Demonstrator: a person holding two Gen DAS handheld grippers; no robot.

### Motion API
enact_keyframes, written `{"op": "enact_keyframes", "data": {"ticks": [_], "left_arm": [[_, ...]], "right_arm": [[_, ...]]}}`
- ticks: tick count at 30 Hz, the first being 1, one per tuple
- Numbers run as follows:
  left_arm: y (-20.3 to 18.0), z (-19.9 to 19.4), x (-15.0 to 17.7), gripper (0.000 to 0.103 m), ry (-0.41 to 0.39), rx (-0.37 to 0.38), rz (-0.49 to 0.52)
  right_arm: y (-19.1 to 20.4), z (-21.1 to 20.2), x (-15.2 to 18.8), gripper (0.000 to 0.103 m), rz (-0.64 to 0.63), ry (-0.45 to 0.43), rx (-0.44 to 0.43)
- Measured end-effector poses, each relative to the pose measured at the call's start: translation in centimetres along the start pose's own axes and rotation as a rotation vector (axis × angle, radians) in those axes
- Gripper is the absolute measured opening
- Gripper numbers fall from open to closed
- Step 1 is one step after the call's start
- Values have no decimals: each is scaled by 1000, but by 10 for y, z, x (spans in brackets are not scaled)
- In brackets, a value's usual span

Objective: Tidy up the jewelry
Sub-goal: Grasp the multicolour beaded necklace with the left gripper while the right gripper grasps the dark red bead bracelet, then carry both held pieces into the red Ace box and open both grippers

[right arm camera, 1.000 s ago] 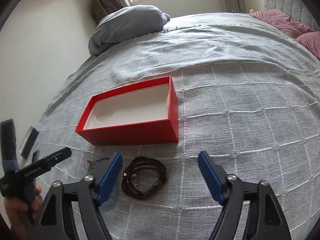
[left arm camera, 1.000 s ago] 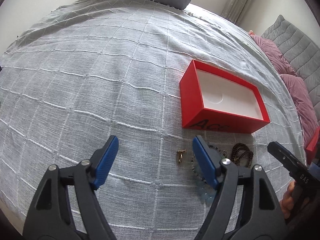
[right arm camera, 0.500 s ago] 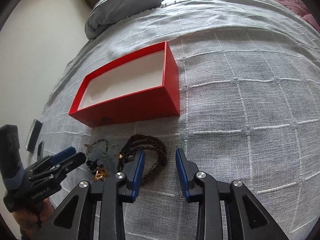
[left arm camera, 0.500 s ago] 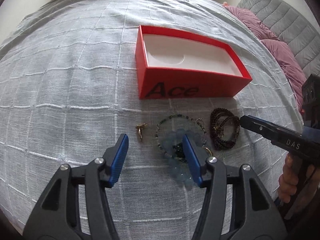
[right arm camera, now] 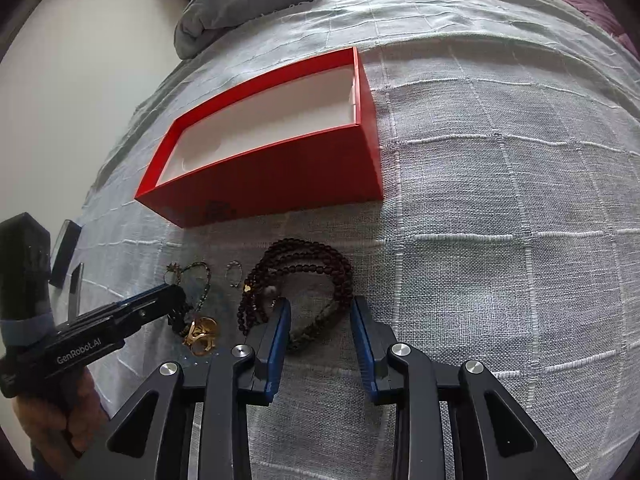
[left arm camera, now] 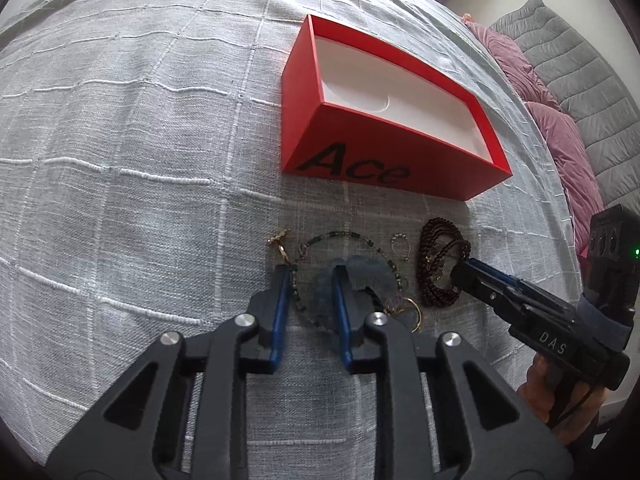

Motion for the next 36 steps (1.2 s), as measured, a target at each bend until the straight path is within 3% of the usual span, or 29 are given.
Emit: {"op": "enact_keyframes", "data": {"ticks": [2, 5, 12, 18, 20, 30, 36], "left_arm": [[0, 0, 1, 11, 1, 10, -5], [-4, -2, 3, 10, -11, -8, 28], [3, -15, -8, 10, -36, 31, 9], [-3, -29, -15, 10, -72, 101, 12], [-6, -34, -18, 3, -90, 114, 26], [-3, -37, -21, 3, -103, 126, 32], [-17, -57, -28, 3, -180, 184, 73]], "right_arm": [[2, 2, 1, 17, -12, -8, 17], [-2, 2, 0, 12, 15, -9, -3], [-4, -17, -11, 9, 60, -78, -79], [12, -35, -20, 8, -5, -141, -146], [17, -40, -22, 8, -22, -167, -163], [22, -55, -29, 8, -36, -224, -192], [25, -69, -39, 8, -55, -269, -208]]}}
Point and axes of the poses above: each gripper's, at about its wrist camera, not at the fingertips, and z roughly the way its jaws point, y to its left, x to its underside, the point moved 4 cm from there along z, roughly the way its jaws point, and after that the axes turned 10 degrees about -y, right-handed, at the moved point
